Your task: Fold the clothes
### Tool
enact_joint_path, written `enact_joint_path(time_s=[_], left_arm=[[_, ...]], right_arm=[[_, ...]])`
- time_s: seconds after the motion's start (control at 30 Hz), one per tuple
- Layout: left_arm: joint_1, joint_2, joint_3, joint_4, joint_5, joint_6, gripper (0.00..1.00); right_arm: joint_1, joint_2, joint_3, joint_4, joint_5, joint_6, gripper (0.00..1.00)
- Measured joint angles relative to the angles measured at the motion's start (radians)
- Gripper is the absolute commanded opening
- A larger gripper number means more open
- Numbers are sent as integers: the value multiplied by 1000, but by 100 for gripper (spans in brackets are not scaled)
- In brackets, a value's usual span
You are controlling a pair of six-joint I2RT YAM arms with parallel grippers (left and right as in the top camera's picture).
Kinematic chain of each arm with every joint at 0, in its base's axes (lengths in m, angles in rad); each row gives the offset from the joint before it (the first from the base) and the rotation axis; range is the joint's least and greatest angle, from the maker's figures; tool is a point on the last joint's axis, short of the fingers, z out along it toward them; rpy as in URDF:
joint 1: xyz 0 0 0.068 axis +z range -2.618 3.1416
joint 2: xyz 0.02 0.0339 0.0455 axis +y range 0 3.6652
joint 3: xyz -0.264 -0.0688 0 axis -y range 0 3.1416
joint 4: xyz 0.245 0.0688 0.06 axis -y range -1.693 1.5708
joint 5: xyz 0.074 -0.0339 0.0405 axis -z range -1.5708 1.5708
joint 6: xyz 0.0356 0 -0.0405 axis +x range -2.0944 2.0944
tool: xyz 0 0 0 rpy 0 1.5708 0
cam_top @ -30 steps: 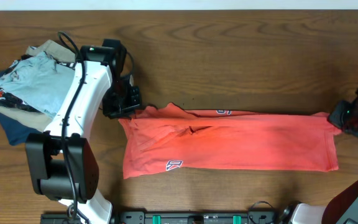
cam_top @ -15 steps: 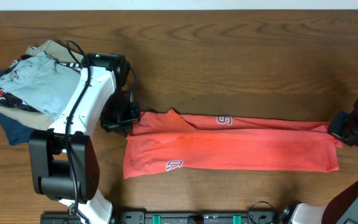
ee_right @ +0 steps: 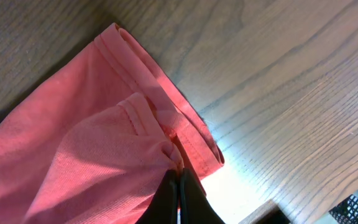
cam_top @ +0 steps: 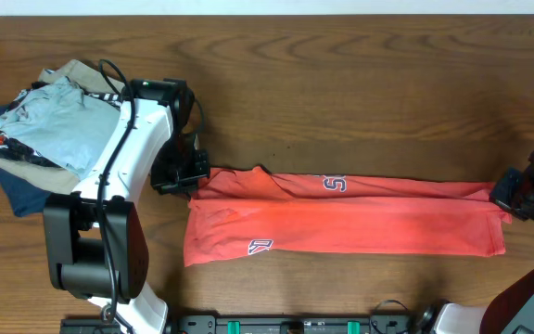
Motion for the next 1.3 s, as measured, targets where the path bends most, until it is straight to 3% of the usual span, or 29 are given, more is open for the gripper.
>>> enact_joint_path(time_s=[0.6, 1.0, 1.07, 1.2, 1.3], left_arm=[[-3, -164, 114, 7, 3, -6, 6], [-3, -164, -156, 8, 3, -6, 6], [-3, -164, -197, 11, 3, -6, 6], [-3, -164, -249, 15, 3, -6, 7], [-3, -164, -262, 6, 2, -2, 37]], right_arm=[[0, 0, 0, 1, 0, 6, 2], [0, 0, 0, 0, 15, 7, 3], [0, 0, 0, -5, 19, 9, 9], [-30, 0, 0, -21, 29, 11, 11], [-54, 0, 0, -22, 35, 18, 22]])
